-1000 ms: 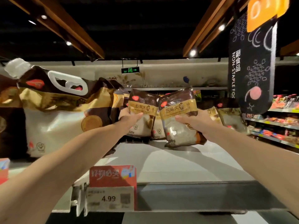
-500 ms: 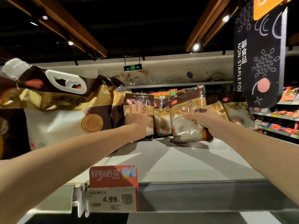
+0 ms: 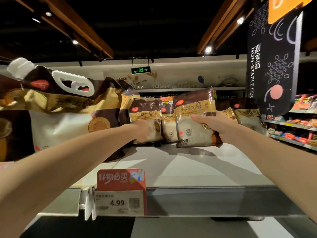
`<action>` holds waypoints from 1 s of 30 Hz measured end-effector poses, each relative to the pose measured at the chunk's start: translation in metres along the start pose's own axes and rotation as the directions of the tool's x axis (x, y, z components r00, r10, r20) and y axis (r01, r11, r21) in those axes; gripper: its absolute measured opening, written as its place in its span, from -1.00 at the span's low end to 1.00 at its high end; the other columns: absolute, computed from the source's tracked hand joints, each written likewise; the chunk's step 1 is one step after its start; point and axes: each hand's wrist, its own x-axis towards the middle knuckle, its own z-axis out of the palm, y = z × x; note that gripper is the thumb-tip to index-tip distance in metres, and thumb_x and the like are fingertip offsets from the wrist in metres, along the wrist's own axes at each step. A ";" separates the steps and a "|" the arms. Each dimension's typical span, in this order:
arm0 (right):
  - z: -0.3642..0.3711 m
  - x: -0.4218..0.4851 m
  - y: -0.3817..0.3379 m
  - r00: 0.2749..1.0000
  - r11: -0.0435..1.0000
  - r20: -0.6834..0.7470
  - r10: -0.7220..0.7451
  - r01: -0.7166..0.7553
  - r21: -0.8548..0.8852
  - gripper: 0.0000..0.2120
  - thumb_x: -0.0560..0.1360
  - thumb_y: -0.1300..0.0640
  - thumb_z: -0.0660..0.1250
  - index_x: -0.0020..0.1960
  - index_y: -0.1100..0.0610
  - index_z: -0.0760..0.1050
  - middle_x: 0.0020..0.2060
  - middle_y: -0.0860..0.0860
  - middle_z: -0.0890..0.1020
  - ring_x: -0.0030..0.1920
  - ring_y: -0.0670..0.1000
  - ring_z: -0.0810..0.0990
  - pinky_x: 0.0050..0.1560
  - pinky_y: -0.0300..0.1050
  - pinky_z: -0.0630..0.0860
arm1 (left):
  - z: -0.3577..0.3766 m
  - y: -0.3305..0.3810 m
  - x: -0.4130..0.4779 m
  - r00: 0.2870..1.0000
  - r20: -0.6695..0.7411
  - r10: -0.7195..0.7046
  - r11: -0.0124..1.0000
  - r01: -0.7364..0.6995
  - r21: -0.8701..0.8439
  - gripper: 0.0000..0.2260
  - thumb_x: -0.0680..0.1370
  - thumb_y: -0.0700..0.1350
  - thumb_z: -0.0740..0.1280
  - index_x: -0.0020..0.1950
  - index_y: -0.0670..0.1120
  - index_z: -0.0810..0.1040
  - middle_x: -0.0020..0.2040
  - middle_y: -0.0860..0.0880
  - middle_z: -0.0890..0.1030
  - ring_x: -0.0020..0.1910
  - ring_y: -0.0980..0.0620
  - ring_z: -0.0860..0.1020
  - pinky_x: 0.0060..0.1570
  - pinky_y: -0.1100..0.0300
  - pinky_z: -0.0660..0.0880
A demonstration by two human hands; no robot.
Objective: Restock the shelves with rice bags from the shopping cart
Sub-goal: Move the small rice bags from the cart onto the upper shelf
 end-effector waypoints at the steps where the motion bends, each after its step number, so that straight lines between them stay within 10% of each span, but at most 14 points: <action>1: -0.001 0.000 -0.001 0.999 0.999 0.036 -0.020 0.019 0.047 -0.58 0.34 0.01 0.57 0.15 0.03 0.55 -0.01 0.03 0.70 -0.01 0.10 0.69 0.06 0.12 0.62 | -0.006 0.000 -0.001 1.000 0.024 0.003 0.995 0.000 -0.102 -0.66 0.59 -0.12 0.33 0.33 -0.21 0.48 0.11 -0.11 0.55 0.00 -0.04 0.50 -0.03 0.17 0.46; 3: 0.000 -0.003 -0.006 0.993 0.986 0.105 -0.062 0.045 0.158 -0.62 0.38 0.05 0.54 0.16 0.03 0.58 -0.02 0.03 0.72 -0.03 0.08 0.71 0.05 0.14 0.63 | -0.020 0.005 -0.003 0.997 0.063 0.049 0.877 -0.013 -0.481 -0.63 0.61 0.04 0.31 0.33 -0.15 0.50 0.16 -0.07 0.59 0.06 -0.02 0.55 0.11 0.14 0.51; 5: 0.003 -0.004 -0.011 0.985 0.969 0.145 -0.095 0.059 0.239 -0.62 0.41 0.04 0.52 0.20 0.04 0.56 0.01 0.04 0.71 -0.02 0.08 0.71 0.04 0.13 0.64 | -0.033 0.013 -0.009 0.978 0.117 0.170 0.443 0.030 -0.896 -0.52 0.59 0.21 0.26 0.37 -0.09 0.47 0.22 -0.10 0.60 0.17 -0.07 0.59 0.23 0.01 0.53; 8: 0.008 -0.004 -0.017 0.977 0.954 0.164 -0.135 0.084 0.287 -0.57 0.42 0.02 0.51 0.25 0.04 0.54 0.04 0.05 0.70 0.01 0.08 0.70 0.03 0.10 0.64 | -0.046 0.016 -0.010 0.942 0.062 0.331 0.081 0.037 -0.996 -0.40 0.44 0.31 0.30 0.40 0.05 0.44 0.33 -0.09 0.56 0.30 -0.13 0.54 0.35 -0.14 0.42; 14: 0.007 -0.006 -0.021 0.978 0.985 0.171 -0.118 0.093 0.144 -0.56 0.42 -0.06 0.50 0.20 0.12 0.54 0.00 0.06 0.71 -0.03 0.07 0.71 -0.08 0.00 0.66 | -0.040 0.024 -0.005 0.953 -0.018 0.302 0.062 -0.038 -0.997 -0.45 0.39 0.06 0.48 0.27 -0.22 0.54 0.09 -0.12 0.65 0.01 -0.05 0.58 0.07 0.11 0.46; 22: 0.008 0.001 -0.015 0.992 0.840 0.094 -0.082 0.119 -0.529 -0.62 0.52 -0.24 0.28 -0.02 0.09 0.51 -0.25 -0.04 0.54 -0.24 -0.06 0.50 -0.31 -0.27 0.47 | -0.019 0.016 0.008 1.000 -0.002 -0.030 0.349 0.009 -0.937 0.11 -0.17 0.43 0.59 0.22 -0.16 0.52 -0.01 -0.08 0.69 -0.18 -0.01 0.63 -0.22 0.14 0.56; 30: -0.014 0.032 -0.041 0.981 0.925 -0.111 -0.157 0.107 -0.366 -0.79 0.53 0.01 0.40 -0.08 0.17 0.53 -0.48 -0.03 0.46 -0.62 -0.12 0.34 -0.59 -0.30 0.33 | -0.020 0.018 0.033 0.975 -0.040 -0.219 0.197 0.004 -0.980 -0.73 0.52 0.04 0.46 0.07 -0.11 0.56 -0.11 -0.06 0.62 -0.25 0.06 0.56 -0.33 0.24 0.51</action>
